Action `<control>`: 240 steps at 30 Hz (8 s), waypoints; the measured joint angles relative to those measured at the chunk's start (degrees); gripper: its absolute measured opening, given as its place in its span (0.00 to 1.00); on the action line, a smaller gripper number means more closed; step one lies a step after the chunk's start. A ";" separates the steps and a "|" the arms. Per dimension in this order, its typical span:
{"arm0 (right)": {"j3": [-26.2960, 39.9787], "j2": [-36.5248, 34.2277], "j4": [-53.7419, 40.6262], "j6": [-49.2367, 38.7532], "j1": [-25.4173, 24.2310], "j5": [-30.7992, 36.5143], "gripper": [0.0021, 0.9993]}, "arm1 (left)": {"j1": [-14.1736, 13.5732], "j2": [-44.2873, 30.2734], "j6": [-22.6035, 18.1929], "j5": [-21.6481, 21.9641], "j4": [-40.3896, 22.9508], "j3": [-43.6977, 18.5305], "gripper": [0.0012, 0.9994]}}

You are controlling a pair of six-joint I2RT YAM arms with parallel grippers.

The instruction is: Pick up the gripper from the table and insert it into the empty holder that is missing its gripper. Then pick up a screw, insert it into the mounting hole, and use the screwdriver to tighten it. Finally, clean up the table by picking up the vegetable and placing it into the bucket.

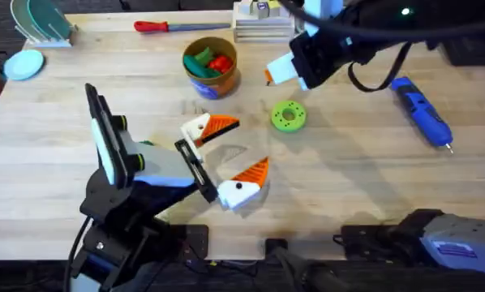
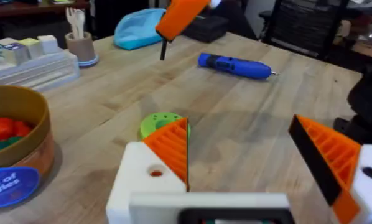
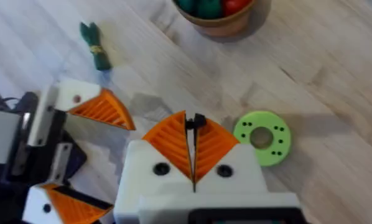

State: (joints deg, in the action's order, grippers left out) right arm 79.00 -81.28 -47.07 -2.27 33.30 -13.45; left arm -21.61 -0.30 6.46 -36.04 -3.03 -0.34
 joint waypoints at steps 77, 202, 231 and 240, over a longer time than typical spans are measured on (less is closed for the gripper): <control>1.27 -6.86 3.50 6.98 19.74 -1.93 0.20 | 0.04 -0.22 0.92 -9.15 -0.66 0.00 0.99; -7.93 -24.08 8.07 -32.50 -56.78 10.56 0.99 | 0.00 -0.28 -0.22 -9.69 -0.64 0.00 0.01; -7.68 -24.69 8.06 -34.22 -56.58 10.19 0.02 | 0.00 -0.28 -0.22 -9.69 -0.64 0.00 0.01; -7.60 -18.08 4.83 -29.97 -54.84 9.95 0.02 | 0.00 -0.26 -0.22 -9.69 -0.64 0.00 0.01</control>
State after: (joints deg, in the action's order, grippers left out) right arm 71.40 -99.36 -42.24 -32.25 -21.54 -3.51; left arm -21.61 -0.56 6.24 -45.74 -3.66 -0.34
